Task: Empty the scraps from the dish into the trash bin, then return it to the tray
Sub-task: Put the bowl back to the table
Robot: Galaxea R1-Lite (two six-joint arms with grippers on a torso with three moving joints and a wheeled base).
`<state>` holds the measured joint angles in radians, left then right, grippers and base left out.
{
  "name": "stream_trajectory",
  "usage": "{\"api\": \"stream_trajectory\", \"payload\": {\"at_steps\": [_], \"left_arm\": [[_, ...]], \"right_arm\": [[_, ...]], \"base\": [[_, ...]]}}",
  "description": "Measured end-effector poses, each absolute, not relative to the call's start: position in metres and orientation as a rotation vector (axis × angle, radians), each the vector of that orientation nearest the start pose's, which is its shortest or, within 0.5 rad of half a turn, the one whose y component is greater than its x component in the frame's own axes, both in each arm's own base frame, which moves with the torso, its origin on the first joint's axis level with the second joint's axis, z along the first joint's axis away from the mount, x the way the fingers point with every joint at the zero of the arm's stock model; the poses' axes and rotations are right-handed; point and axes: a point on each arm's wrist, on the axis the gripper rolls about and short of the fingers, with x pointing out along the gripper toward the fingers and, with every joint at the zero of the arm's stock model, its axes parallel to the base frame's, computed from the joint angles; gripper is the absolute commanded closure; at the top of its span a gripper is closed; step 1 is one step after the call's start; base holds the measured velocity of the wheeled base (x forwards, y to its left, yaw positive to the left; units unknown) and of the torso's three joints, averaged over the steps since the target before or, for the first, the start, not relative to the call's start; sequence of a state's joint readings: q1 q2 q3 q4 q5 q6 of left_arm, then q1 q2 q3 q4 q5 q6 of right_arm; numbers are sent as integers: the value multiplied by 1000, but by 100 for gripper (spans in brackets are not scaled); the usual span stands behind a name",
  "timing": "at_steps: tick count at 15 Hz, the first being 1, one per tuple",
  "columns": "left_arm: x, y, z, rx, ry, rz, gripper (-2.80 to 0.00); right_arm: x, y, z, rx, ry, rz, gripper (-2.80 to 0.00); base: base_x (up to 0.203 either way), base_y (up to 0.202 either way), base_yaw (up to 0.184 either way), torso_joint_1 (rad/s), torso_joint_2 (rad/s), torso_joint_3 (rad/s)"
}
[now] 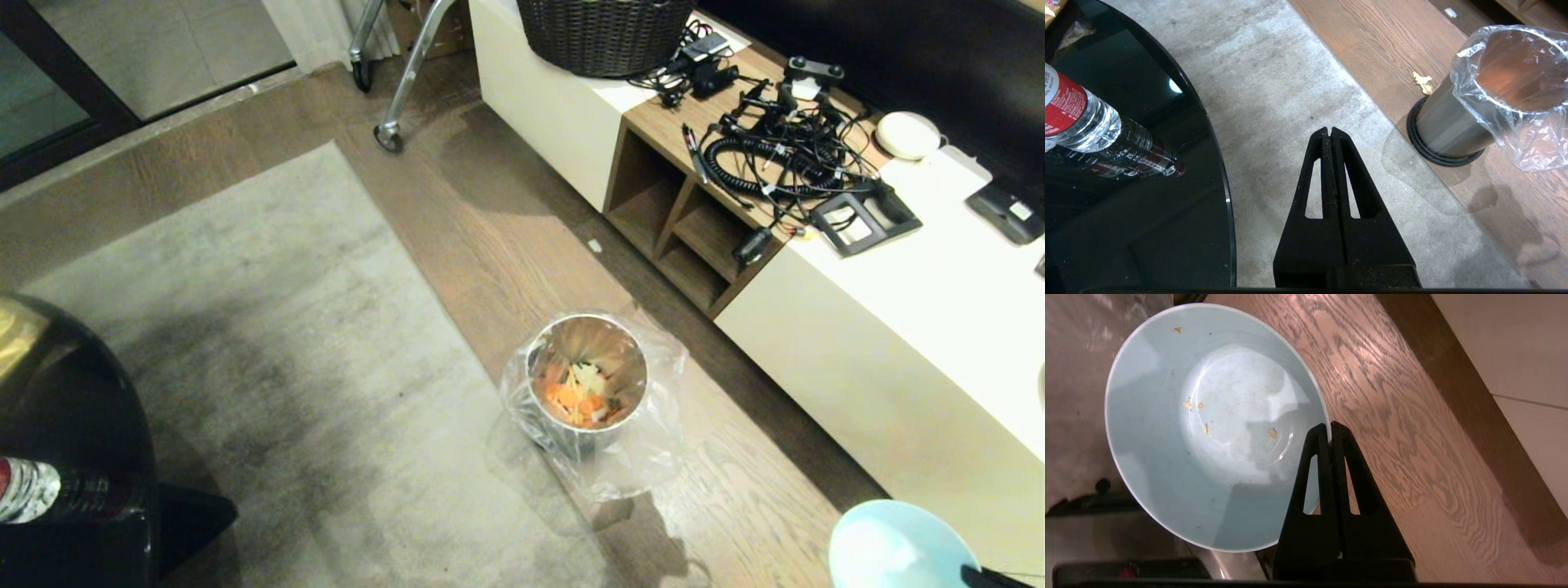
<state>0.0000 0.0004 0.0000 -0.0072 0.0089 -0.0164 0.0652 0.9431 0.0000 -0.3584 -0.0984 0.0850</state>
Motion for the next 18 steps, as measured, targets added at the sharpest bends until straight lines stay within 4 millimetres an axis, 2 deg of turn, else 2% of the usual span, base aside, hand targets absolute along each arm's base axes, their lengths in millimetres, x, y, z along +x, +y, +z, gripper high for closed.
{"api": "stream_trajectory", "payload": {"at_steps": [6, 13, 18], "left_arm": [[-23, 0, 76, -16, -7, 9, 0], [-23, 0, 76, -16, -7, 9, 0], [-23, 0, 76, -16, -7, 8, 0]], "right_arm": [[27, -1, 81, -43, 539, -30, 0], [-10, 0, 78, -63, 167, -12, 0], [-21, 0, 76, -70, 20, -13, 0]], "base": [[0, 0, 0, 0, 0, 0], [0, 0, 0, 0, 0, 0], [0, 0, 0, 0, 0, 0]]}}
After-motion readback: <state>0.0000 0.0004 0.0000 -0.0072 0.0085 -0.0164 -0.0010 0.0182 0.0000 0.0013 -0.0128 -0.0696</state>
